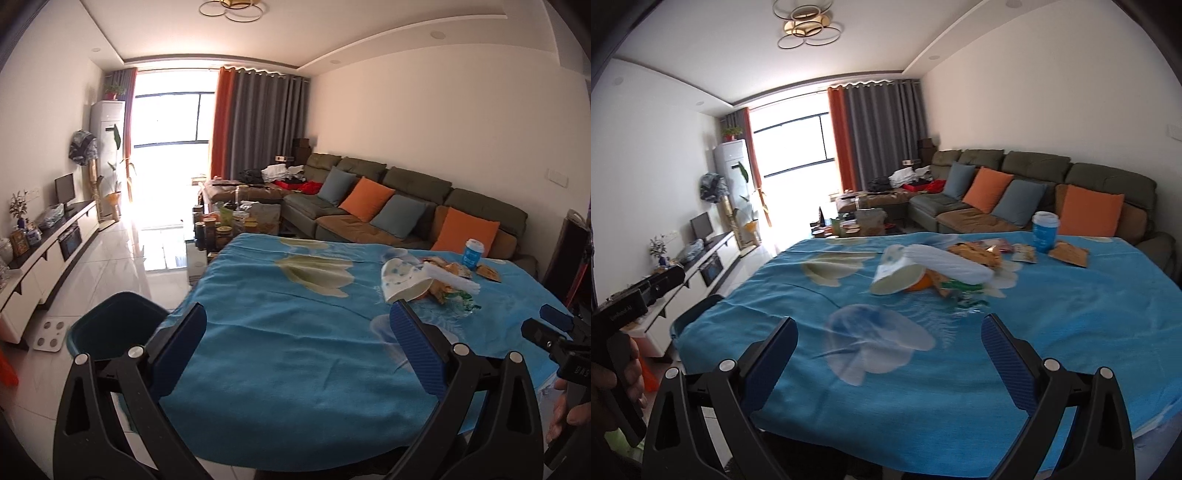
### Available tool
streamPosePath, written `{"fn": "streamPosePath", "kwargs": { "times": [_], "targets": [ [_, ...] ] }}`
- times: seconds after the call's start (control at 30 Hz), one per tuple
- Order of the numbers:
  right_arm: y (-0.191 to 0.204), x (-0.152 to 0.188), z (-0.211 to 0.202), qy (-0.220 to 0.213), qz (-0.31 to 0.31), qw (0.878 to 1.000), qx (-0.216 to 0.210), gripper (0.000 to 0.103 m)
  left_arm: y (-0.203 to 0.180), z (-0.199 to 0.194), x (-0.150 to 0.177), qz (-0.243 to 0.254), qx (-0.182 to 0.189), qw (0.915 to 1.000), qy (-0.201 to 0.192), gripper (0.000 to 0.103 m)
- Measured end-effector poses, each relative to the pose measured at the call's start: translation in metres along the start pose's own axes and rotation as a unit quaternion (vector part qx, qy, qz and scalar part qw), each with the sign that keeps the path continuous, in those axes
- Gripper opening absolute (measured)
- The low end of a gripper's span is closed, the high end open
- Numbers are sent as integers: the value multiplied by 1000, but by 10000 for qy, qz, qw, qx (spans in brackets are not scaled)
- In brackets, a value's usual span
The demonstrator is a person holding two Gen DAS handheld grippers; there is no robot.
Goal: Collect trash
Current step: 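Bring both tools back over the table toward the foam net and cup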
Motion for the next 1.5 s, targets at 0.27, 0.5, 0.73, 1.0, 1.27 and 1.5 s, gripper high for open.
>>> {"fn": "streamPosePath", "kwargs": {
  "times": [0.27,0.5,0.73,1.0,1.27,1.5],
  "targets": [
    [-24,0,14,140,-95,9987,476,96,-40,37,2,303,494,9982,139,98],
    [-39,-13,36,201,-98,9977,639,96,-67,76,-1,533,709,9958,234,98],
    [-46,-28,56,191,-174,9974,672,96,-81,106,-9,584,826,9945,279,98],
    [-49,-43,78,180,-260,9967,747,96,-94,135,-12,689,921,9926,392,98],
    [-56,-47,110,469,-415,9949,794,96,-110,167,-12,844,1043,9894,548,98],
    [-62,-47,140,766,-531,9929,737,96,-130,193,-10,1087,1134,9848,740,98]
  ]
}}
Point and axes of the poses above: each gripper's, at about its wrist camera, not at the fingertips, and z roughly the way its jaws point, y to its left, x to its underside, the point moved 6 cm from there along z, roughly the way its jaws point, and after that the axes turned 6 degrees about x, right-handed, at the moved point
